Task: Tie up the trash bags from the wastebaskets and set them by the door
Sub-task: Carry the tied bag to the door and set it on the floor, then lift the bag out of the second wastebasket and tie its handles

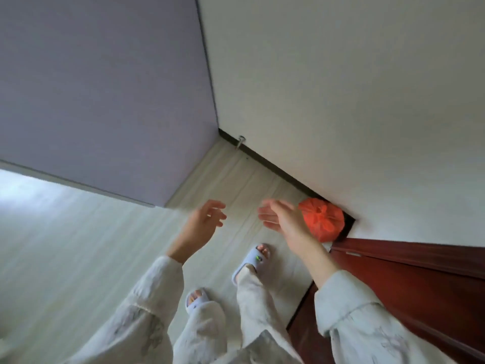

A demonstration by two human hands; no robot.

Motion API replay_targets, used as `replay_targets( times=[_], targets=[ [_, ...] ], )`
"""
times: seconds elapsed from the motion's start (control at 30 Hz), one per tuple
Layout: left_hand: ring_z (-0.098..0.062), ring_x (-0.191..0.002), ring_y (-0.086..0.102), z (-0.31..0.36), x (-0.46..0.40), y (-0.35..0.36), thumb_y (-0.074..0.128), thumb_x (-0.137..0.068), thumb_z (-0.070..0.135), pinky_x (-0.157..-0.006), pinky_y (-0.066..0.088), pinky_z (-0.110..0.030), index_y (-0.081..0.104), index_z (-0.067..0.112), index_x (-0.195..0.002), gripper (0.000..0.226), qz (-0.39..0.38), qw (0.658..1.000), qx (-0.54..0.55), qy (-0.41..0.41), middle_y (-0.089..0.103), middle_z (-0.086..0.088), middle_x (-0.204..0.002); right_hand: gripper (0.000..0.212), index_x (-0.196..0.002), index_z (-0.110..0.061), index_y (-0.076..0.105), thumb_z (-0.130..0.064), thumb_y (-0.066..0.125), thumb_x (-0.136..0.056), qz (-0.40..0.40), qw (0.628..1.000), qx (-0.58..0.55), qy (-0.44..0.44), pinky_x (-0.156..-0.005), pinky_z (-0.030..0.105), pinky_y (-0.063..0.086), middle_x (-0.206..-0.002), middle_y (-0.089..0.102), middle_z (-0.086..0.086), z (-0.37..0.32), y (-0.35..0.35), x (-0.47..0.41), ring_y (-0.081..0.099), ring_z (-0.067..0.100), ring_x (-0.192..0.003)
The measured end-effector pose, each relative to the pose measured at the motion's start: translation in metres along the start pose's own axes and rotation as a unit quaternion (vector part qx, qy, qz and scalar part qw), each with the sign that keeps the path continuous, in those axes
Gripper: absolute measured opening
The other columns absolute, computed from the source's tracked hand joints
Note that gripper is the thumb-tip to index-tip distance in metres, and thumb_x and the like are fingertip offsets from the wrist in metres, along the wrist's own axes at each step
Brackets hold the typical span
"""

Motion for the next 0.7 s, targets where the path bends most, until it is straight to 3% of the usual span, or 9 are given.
replay_targets(
  times=[0.13,0.3,0.5,0.7],
  targets=[
    [-0.025,-0.078,0.058,-0.042,0.080,-0.081,0.036,-0.094,0.002,-0.063,0.045,-0.019,0.054,0.002,-0.110,0.025,0.110,0.989,0.099,-0.018,0.061,-0.011,-0.092,0.020,-0.099,-0.007,0.056,-0.011,0.036,-0.097,-0.087,0.989,0.109,-0.047,-0.060,0.022,0.042,-0.076,0.061,0.005,-0.005,0.091,0.051,0.056,0.014,-0.066],
    [-0.019,-0.076,0.060,-0.112,0.189,-0.177,0.038,-0.094,0.009,-0.067,0.046,-0.026,0.055,0.014,-0.101,0.019,0.241,0.945,0.217,-0.037,0.063,-0.004,-0.086,0.023,-0.090,-0.010,0.057,-0.013,0.036,-0.098,-0.195,0.963,0.172,-0.068,-0.061,0.023,0.044,-0.077,0.063,0.006,0.026,0.219,0.123,0.059,0.016,-0.067],
    [-0.022,-0.077,0.057,-0.205,0.306,-0.297,0.037,-0.094,0.006,-0.066,0.044,-0.025,0.055,0.009,-0.104,0.021,0.401,0.872,0.269,-0.083,0.062,-0.011,-0.091,0.029,-0.082,-0.013,0.059,-0.014,0.036,-0.098,-0.333,0.905,0.260,-0.056,-0.065,0.026,0.046,-0.079,0.064,0.007,0.069,0.378,0.191,0.061,0.018,-0.070],
    [-0.021,-0.080,0.061,-0.256,0.357,-0.418,0.039,-0.095,0.009,-0.071,0.048,-0.027,0.056,0.012,-0.104,0.019,0.504,0.815,0.274,-0.079,0.064,-0.006,-0.090,0.027,-0.087,-0.011,0.062,-0.017,0.039,-0.097,-0.421,0.844,0.316,-0.100,-0.071,0.028,0.050,-0.082,0.067,0.007,0.053,0.540,0.219,0.064,0.021,-0.075]
  ],
)
Point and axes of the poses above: each hand's wrist, its own x-axis away from the middle knuckle, its own y-axis out of the palm, z = x × y, the point moved 3 cm from there along -x, towards the middle knuckle
